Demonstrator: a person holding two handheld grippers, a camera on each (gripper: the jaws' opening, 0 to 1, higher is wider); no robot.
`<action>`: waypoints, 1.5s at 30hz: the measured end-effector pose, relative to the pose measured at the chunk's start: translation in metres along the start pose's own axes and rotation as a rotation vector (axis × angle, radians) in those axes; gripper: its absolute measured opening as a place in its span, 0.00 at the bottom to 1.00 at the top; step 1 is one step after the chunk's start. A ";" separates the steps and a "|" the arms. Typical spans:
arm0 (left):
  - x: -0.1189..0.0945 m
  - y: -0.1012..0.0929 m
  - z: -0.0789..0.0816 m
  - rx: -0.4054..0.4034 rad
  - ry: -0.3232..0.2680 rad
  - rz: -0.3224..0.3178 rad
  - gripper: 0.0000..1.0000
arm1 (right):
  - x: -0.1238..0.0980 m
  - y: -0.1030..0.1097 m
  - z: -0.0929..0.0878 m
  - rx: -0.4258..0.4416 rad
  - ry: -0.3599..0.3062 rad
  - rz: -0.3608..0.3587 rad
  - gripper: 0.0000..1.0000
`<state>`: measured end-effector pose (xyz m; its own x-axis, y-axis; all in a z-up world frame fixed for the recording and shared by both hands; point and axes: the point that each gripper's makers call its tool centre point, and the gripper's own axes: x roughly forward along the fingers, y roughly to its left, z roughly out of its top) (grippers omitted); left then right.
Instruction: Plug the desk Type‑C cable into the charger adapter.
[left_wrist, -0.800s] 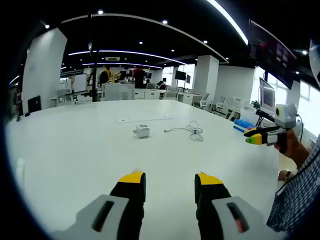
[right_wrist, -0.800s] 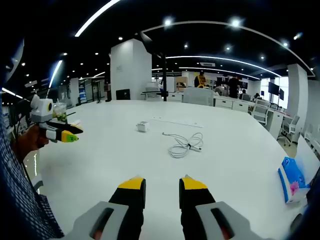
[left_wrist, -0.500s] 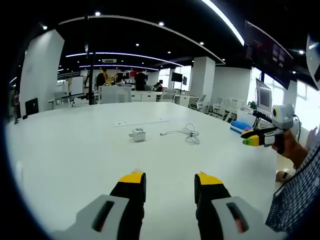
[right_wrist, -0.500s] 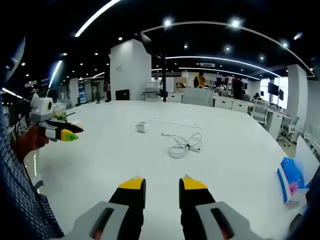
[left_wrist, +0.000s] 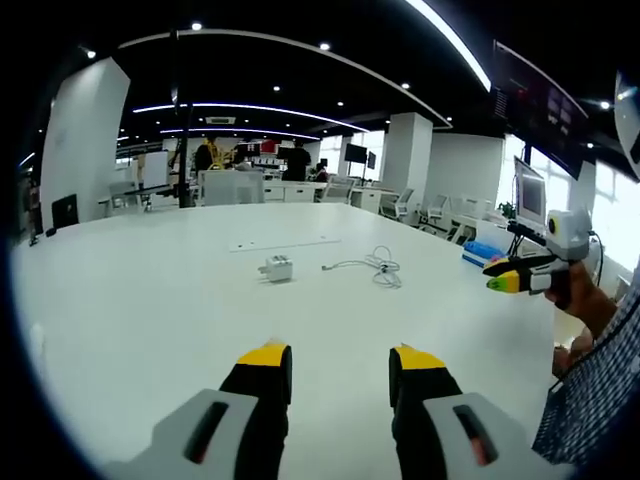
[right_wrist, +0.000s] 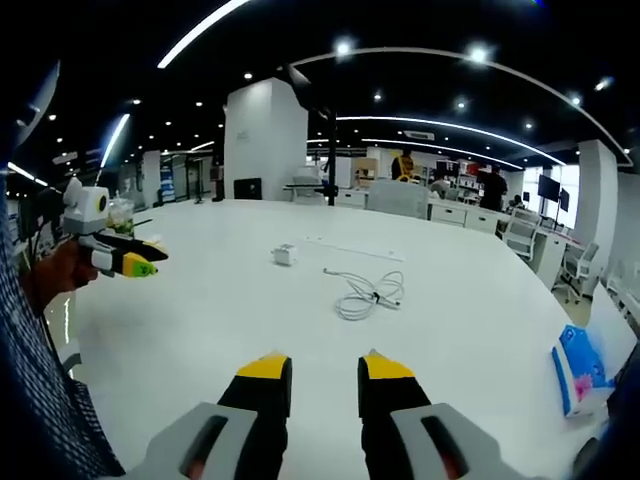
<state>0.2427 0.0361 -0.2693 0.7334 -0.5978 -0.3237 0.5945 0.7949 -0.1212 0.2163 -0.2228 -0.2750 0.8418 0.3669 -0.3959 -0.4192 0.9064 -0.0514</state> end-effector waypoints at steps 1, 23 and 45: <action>0.000 0.000 0.000 0.000 0.000 -0.001 0.39 | 0.000 0.000 0.000 0.002 0.000 -0.001 0.29; -0.005 0.004 -0.006 -0.017 0.007 0.016 0.39 | -0.003 0.003 -0.008 0.006 0.024 -0.001 0.33; -0.003 0.005 -0.001 -0.011 -0.013 0.017 0.48 | -0.004 -0.002 -0.010 -0.009 0.029 -0.017 0.33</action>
<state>0.2429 0.0419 -0.2697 0.7477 -0.5853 -0.3137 0.5781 0.8061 -0.1262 0.2107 -0.2283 -0.2831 0.8385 0.3454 -0.4215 -0.4085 0.9103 -0.0667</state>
